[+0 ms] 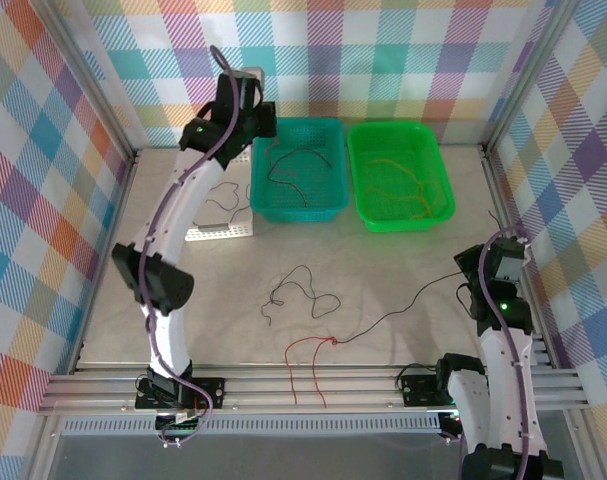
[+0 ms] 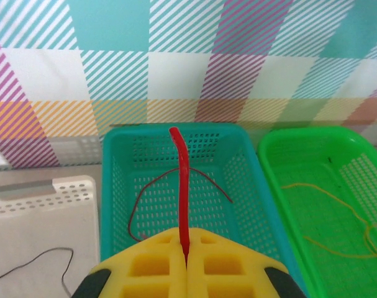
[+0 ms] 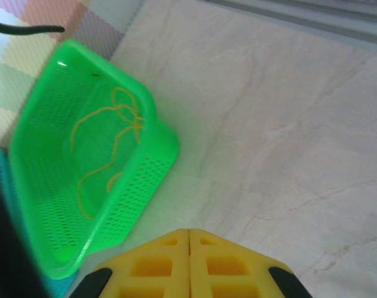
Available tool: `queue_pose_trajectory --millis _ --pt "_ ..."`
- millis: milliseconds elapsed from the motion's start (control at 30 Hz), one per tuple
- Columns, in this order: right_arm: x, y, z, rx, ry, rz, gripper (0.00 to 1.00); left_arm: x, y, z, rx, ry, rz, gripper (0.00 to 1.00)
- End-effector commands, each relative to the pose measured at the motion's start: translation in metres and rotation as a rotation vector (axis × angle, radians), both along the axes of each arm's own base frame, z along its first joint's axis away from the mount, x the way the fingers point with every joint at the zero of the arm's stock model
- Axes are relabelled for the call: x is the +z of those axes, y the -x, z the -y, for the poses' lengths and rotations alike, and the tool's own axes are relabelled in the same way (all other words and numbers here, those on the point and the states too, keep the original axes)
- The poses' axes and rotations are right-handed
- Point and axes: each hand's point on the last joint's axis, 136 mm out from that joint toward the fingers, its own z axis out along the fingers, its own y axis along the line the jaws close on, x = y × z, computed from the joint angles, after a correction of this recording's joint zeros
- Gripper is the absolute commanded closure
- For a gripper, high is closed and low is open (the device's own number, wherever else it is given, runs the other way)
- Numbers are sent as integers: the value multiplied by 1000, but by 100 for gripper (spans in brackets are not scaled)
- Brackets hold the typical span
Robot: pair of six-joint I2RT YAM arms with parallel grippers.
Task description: Untangle the cables
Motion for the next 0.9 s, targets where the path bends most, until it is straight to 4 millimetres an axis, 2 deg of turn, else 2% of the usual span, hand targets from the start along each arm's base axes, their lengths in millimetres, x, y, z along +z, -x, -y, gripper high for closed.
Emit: queue_pose_trajectory --millis 0,100,267,333,400,500,567,733,833,867 --pt "34 -1 -12 78 24 86 100 -22 -18 20 -28 7 -28 100" --pt "50 -2 -20 120 11 135 100 -67 -33 36 -40 -33 -101 100" --pt "83 -10 -42 243 -23 238 100 -138 -42 42 -29 -88 -239 100" --pt "100 -17 -56 314 -46 284 100 -155 -41 44 -35 -96 -283 82" --pt "116 -25 -71 397 -55 298 100 -161 -35 52 -79 -69 -319 55" --pt "137 -36 -86 465 -50 311 100 -147 -22 58 -112 -7 -339 21" --pt "154 -39 -92 485 -34 334 100 -127 -10 63 -147 35 -335 0" --pt "192 -44 -108 549 -1 381 100 -72 33 68 -210 128 -323 0" --pt "207 -49 -140 682 -20 420 100 -48 74 86 -323 231 -290 0" --pt "209 -52 -153 730 -34 417 100 -34 90 92 -371 272 -255 0"
